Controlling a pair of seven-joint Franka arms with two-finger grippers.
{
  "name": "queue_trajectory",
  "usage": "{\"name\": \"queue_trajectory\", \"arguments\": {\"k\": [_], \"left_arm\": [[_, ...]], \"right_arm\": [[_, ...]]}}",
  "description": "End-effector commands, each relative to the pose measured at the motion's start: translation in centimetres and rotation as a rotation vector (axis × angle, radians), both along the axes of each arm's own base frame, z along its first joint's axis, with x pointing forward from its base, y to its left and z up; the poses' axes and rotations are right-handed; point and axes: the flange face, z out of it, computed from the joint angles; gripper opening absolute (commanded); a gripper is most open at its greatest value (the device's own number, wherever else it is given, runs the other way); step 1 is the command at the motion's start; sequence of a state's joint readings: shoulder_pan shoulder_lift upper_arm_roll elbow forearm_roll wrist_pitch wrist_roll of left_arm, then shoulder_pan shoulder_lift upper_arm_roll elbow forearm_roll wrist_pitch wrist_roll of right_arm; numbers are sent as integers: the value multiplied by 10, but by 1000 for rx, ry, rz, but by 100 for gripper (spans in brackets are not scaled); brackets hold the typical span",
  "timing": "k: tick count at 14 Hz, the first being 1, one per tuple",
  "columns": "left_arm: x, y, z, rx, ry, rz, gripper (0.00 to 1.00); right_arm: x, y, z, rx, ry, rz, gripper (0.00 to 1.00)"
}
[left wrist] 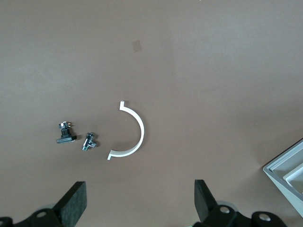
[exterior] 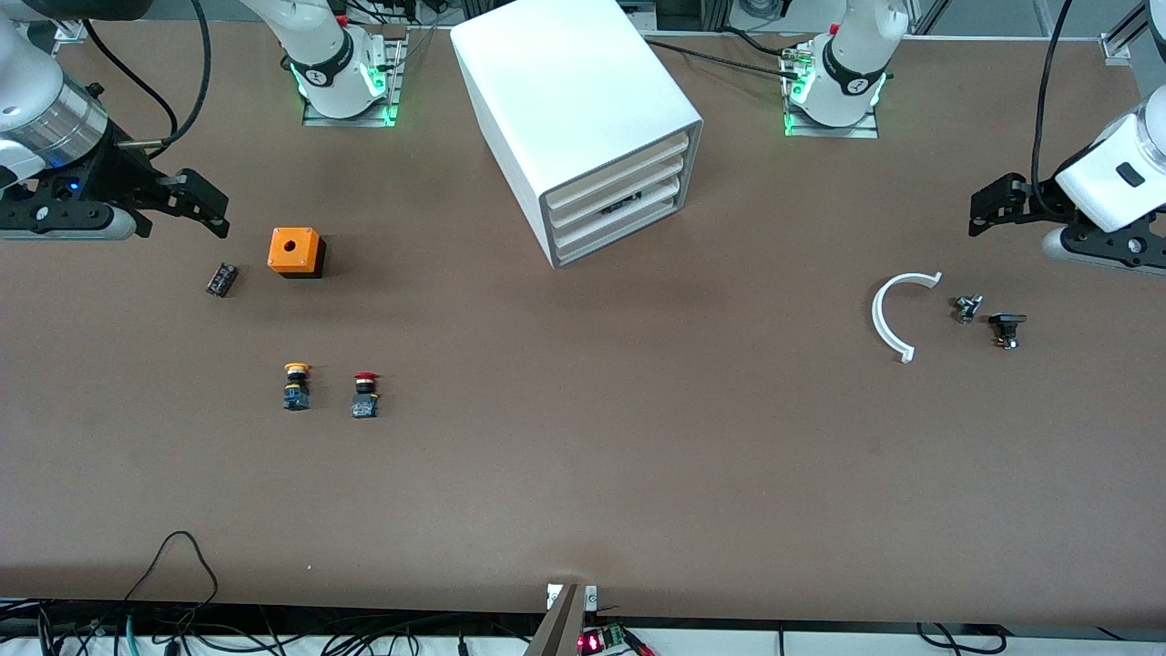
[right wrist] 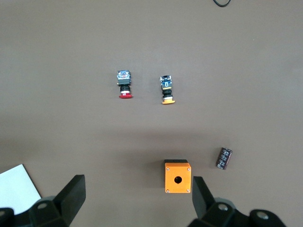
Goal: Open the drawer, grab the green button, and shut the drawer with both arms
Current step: 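Reach the left gripper to the drawer handle while the right gripper advances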
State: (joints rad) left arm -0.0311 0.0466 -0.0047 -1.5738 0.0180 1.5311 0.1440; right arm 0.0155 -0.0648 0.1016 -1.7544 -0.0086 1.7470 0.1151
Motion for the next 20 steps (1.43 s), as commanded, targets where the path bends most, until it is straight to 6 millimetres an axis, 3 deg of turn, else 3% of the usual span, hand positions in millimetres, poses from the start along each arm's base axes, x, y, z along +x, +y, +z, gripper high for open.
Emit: {"name": "queue_trajectory", "arguments": {"k": [1,3,5,10,15,17,20], "left_arm": [[2,0,6,-13,7,-22,100],[2,0,6,-13,7,-22,100],[2,0,5,-12,11,-22,100],[-5,-27,-33,-80,213,-53,100],[0,-57,-110,-462,434,-181,99],[1,-71,-156,-678,425,-215,99],[-13,-99,-226,-863,353,-171,97]], "right_arm": [[-1,0,4,7,23,-6,100],[-1,-1,3,3,29,3,100],[0,1,19,3,1,6,100],[11,15,-8,2,83,98,100],[32,18,-62,4,175,104,100],[42,24,-89,15,207,98,100],[56,51,-107,35,173,92,100]]}}
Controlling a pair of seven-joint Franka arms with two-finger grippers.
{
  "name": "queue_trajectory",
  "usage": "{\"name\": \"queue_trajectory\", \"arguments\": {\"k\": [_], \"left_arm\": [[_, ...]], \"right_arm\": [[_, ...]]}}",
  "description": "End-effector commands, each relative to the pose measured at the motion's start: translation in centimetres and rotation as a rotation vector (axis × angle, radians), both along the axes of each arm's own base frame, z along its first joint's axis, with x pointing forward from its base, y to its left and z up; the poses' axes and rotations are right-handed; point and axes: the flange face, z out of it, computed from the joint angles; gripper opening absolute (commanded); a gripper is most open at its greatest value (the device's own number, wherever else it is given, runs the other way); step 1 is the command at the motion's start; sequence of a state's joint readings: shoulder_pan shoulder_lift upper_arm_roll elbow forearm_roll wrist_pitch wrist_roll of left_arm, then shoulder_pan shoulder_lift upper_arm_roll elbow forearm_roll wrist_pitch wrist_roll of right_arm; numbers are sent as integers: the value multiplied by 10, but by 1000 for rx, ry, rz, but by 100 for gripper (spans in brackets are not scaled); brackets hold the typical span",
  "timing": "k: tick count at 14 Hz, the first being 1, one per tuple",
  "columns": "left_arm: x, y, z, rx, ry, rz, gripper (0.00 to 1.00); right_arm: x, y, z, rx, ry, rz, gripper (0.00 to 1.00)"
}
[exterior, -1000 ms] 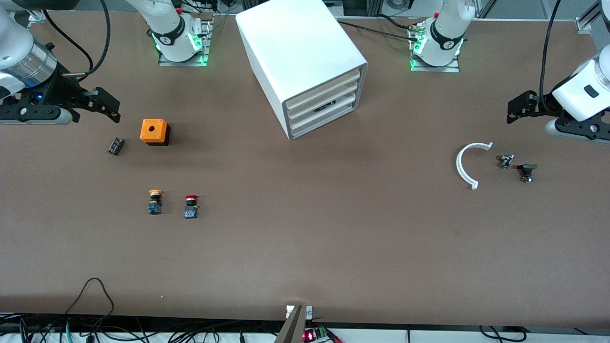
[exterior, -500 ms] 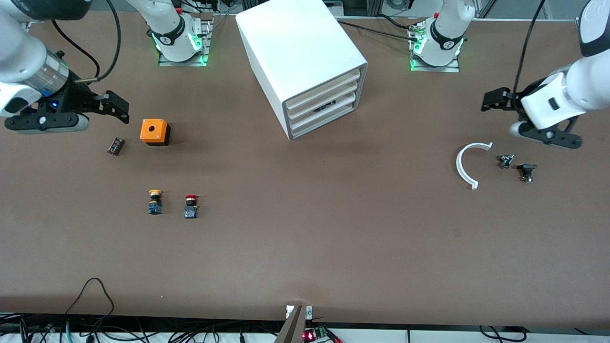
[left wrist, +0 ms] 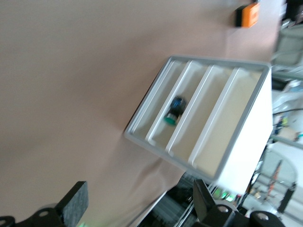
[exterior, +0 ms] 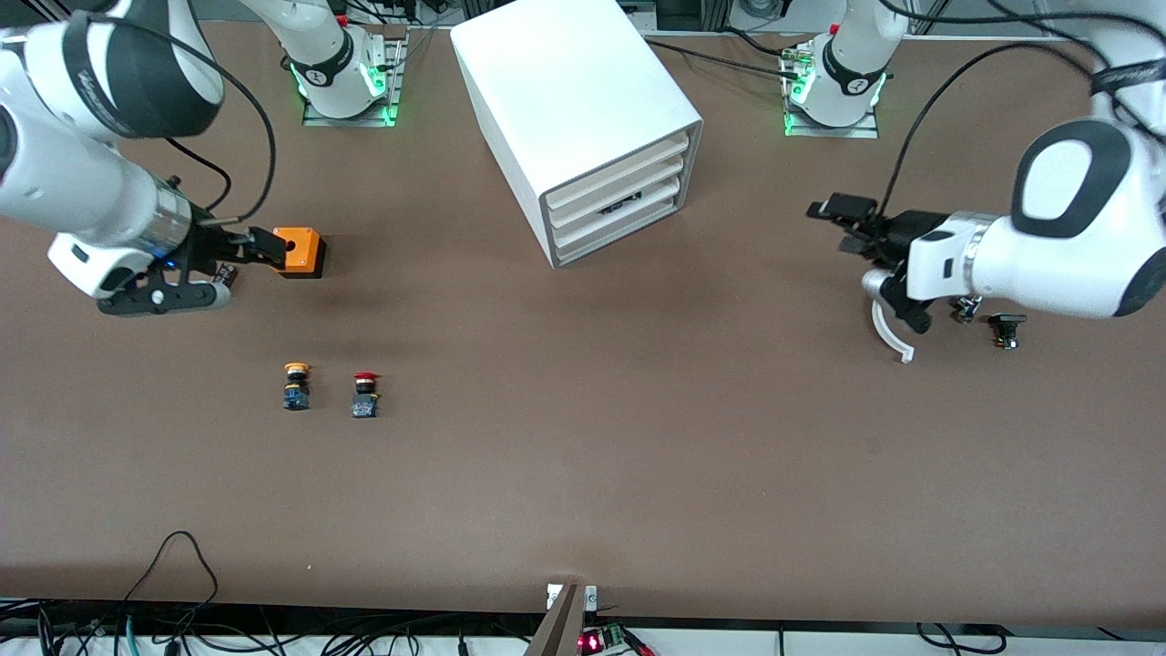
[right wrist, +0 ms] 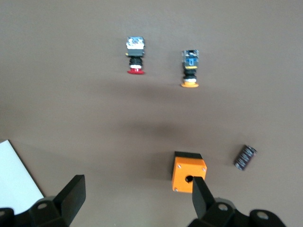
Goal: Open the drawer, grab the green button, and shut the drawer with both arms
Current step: 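Reach the left gripper to the drawer handle while the right gripper advances, then pull the drawer open with the left gripper while the right gripper approaches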
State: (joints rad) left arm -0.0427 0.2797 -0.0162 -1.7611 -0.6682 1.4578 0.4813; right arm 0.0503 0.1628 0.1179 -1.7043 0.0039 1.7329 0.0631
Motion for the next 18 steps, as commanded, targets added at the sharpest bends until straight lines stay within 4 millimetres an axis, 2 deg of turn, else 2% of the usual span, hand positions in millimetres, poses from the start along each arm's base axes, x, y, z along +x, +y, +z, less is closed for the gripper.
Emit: {"name": "queue_trajectory", "arguments": {"k": [1,2,3,5,7,9,12,14,16,18], "left_arm": [[-26,-22,-55,-156,-35,54,97],[-34,-27,-82,-209,-49,65,96],[-44,-34,-111,-273,-44,92,96],[-66,-52,-150,-335,-1,134,90],[-83,-60,-179,-368,-12,148,87],[-102,-75,-203,-428,-3,171,85],[-123,-85,-239,-493,-27,147,77],[-142,-103,-254,-544,-22,148,73],[-152,-113,-266,-568,-36,139,68],[-160,-115,-278,-582,-35,129,64]], "right_arm": [[15,33,-2,22,-25,-28,100],[22,43,-2,22,-31,-40,100],[31,50,11,31,-49,-53,100],[34,72,17,28,-45,-62,100],[33,97,25,25,-60,-118,100],[30,115,26,23,-65,-159,100],[29,140,34,26,-82,-225,100],[27,157,36,28,-87,-257,100],[25,171,37,30,-91,-286,100],[24,184,40,33,-97,-319,100]]}}
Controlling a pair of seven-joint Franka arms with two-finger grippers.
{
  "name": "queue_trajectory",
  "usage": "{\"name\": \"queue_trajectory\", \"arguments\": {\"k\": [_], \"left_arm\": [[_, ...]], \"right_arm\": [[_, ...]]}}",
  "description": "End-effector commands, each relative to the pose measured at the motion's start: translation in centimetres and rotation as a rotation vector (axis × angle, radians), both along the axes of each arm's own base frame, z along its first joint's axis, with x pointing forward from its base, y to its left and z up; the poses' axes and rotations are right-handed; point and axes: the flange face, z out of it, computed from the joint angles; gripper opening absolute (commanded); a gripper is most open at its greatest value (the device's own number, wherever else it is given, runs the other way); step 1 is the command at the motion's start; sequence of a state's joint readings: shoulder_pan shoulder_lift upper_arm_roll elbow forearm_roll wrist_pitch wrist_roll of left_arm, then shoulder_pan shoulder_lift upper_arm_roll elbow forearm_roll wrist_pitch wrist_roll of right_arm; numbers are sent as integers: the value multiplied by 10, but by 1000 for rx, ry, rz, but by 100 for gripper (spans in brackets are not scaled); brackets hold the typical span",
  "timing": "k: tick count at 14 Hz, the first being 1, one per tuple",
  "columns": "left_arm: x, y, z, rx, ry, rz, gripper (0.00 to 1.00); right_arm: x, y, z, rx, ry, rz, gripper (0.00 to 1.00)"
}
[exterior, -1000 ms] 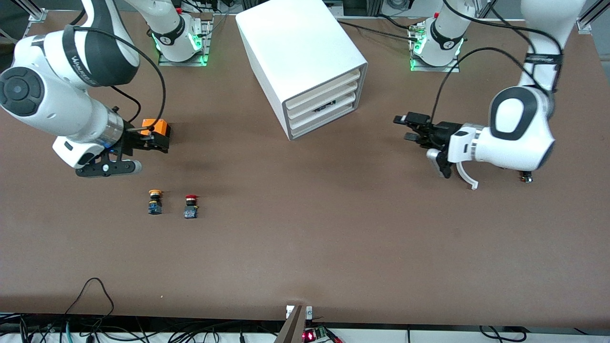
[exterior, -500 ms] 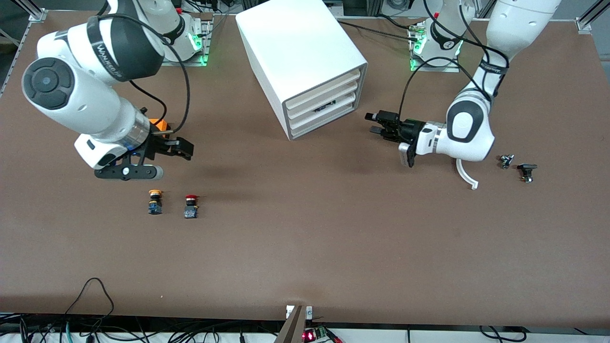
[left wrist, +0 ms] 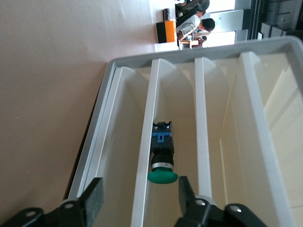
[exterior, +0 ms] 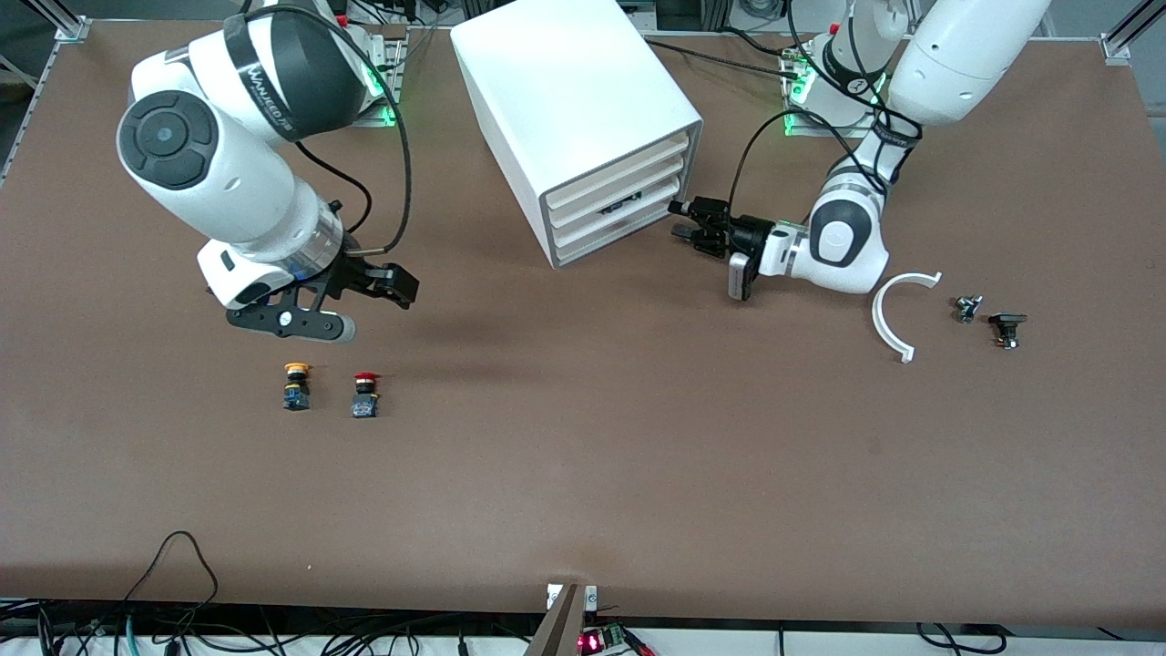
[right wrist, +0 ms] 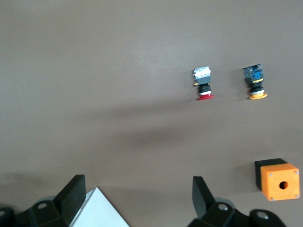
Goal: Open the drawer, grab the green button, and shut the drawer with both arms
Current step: 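Pull the drawer open with the left gripper while the right gripper approaches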
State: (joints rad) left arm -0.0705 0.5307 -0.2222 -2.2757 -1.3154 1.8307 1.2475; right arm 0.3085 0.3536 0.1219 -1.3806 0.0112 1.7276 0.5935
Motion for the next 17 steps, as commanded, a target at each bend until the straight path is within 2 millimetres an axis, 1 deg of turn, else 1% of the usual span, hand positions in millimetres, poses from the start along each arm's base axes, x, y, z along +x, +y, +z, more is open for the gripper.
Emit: {"name": "queue_trajectory", "arguments": {"k": [1,2,3,4,5,6,8,11,12,13,16,17], "left_arm": [[-11,-7,-11,-29,-31,-1,60],[-15,-7,-12,-33,-32,-6,51],[-21,-11,-13,-38,-24,-17,42],[-26,-19,-11,-47,-20,-29,40],[-30,-20,-12,-48,-14,-34,32],[-32,-22,-13,-49,-11,-39,21],[-36,-22,-16,-48,-2,-42,20],[-38,-23,-19,-50,8,-43,0],[-33,-19,-17,-54,4,-33,0],[-23,-14,-16,-47,-3,-19,0],[29,4,-2,-18,-58,25,0],[44,10,-1,0,-65,26,0]], "right_arm": [[3,19,6,12,5,-58,100],[1,26,8,15,2,-79,100],[1,33,6,14,4,-101,100],[0,39,8,18,-1,-118,100],[-1,45,6,17,3,-138,100],[-2,52,9,21,-4,-151,100],[-5,64,9,25,-6,-173,100],[-6,79,11,33,-11,-209,100],[-6,85,7,33,-8,-221,100],[-9,91,9,36,-11,-234,100],[-12,104,6,39,-8,-275,100],[-13,107,8,43,-12,-297,100]]}}
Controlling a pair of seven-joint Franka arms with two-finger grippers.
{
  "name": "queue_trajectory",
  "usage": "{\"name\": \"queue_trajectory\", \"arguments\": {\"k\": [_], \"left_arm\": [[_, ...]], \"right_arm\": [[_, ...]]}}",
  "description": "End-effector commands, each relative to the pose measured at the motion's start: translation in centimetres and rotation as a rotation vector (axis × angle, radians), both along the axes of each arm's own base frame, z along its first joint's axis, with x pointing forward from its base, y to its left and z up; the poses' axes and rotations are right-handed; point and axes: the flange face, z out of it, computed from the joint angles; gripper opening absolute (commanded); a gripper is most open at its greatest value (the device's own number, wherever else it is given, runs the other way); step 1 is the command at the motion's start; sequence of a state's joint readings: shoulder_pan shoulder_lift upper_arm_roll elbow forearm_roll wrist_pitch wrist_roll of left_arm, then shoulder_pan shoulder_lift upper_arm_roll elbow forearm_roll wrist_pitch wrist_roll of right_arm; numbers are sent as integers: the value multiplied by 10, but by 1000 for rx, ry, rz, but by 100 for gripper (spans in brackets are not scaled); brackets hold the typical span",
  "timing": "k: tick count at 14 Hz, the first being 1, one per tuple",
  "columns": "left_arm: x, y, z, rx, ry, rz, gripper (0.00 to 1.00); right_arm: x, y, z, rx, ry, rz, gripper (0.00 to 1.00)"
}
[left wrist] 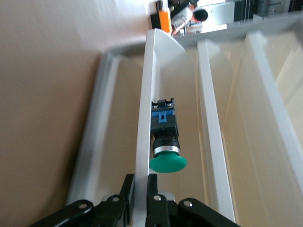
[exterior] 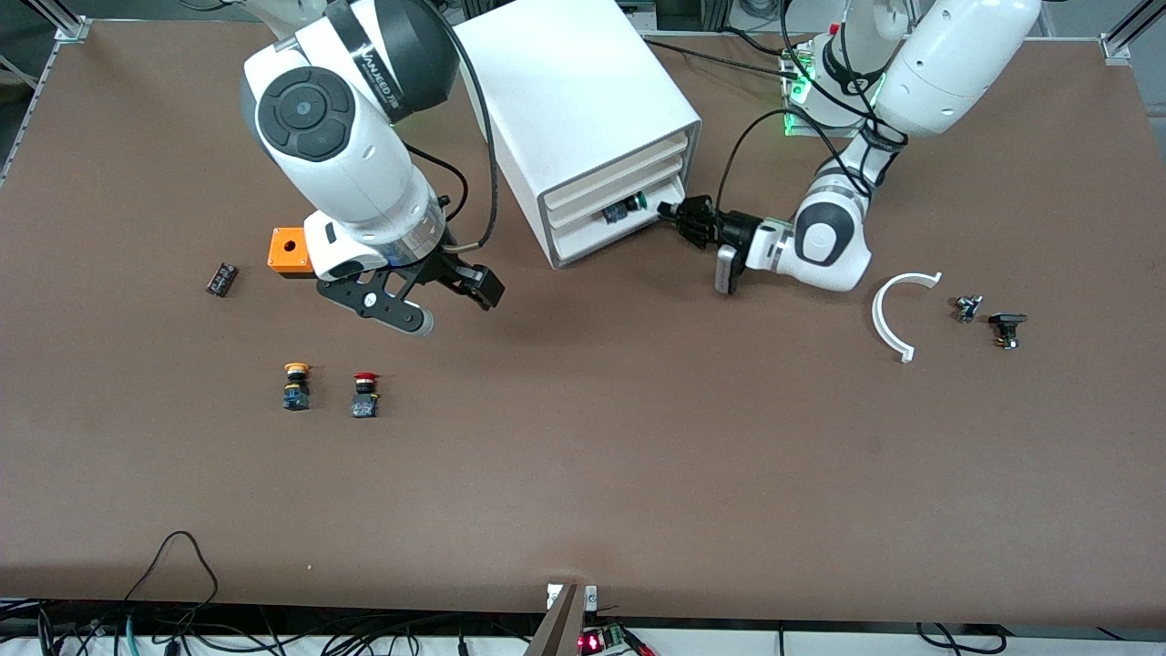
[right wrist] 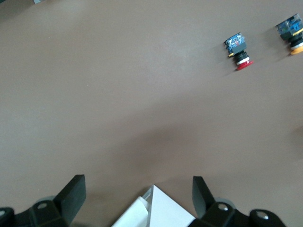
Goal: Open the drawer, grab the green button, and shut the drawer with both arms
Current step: 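Pull the drawer open with the left gripper while the right gripper approaches, then lower the right gripper into the drawer while the left gripper withdraws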
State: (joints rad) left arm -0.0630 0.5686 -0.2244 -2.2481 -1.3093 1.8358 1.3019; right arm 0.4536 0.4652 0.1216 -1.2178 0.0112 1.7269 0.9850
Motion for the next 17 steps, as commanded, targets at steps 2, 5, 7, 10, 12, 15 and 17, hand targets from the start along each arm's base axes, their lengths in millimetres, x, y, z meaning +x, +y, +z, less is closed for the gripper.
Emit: {"name": "queue_trajectory", "arguments": {"k": [2,5,7,10,12,15,17], "left_arm": [[71,24,17,66,-39,34,0],[99,39,26,104,-57,44,0],[105,41,29,109,-59,54,0],[112,52,32,114,-56,77,100],[116,60,39,133,-71,68,100],[144,76,74,232,-48,40,100],[171,92,109,327,-14,-3,100]], "right_arm": [[-1,22,2,17,4,-74,100],[-5,43,-1,27,5,-136,100],[-12,65,-9,44,0,-209,100],[-25,100,-25,71,-7,-296,100],[-36,122,-40,67,4,-345,100],[-49,155,-74,77,18,-425,100],[-56,172,-100,78,33,-457,100]]}}
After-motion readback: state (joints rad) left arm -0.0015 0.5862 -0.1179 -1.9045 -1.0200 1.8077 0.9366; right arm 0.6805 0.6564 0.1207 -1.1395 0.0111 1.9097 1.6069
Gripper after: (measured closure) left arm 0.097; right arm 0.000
